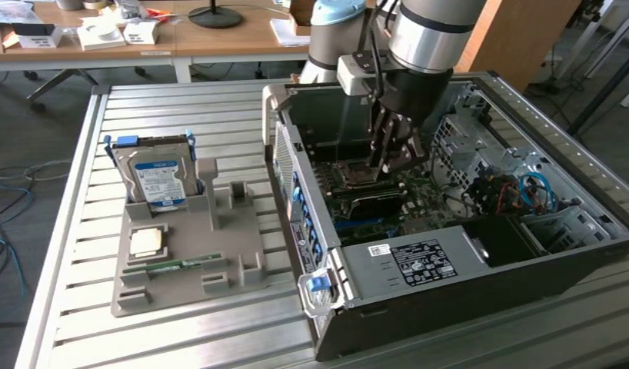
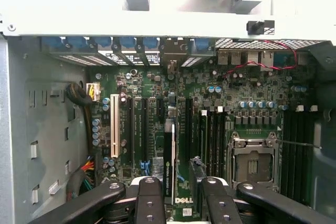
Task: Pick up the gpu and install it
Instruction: 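Insert the gpu into the slot, then press down on the gpu until it lock into place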
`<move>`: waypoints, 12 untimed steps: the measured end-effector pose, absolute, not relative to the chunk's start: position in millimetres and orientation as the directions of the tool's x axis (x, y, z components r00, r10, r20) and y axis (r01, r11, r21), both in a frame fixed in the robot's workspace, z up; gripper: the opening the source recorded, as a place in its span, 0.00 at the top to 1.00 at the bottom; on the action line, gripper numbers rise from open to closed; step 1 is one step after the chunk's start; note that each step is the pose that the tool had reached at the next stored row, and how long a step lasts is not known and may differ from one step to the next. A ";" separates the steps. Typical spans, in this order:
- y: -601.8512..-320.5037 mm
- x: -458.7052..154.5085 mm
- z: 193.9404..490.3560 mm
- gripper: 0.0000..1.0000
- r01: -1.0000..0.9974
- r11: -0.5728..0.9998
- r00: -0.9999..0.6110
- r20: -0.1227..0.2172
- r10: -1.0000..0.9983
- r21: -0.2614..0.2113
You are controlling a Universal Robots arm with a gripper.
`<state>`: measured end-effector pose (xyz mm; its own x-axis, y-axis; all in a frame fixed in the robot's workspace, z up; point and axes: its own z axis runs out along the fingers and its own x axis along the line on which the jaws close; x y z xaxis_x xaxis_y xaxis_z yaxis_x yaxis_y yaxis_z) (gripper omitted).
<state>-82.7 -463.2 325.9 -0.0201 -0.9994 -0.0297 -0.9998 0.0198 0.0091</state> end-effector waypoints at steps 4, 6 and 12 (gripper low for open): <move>-463.2 -82.7 325.9 0.66 -1.000 0.020 -0.020 -0.030 -0.999 0.009; -463.2 -82.7 325.9 0.66 -1.000 0.020 -0.020 -0.030 -0.999 0.009; -463.2 -82.7 325.9 0.66 -1.000 0.020 -0.020 -0.030 -0.999 0.009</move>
<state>-82.7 -463.2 325.9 -0.0201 -0.9994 -0.0296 -0.9998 0.0198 0.0091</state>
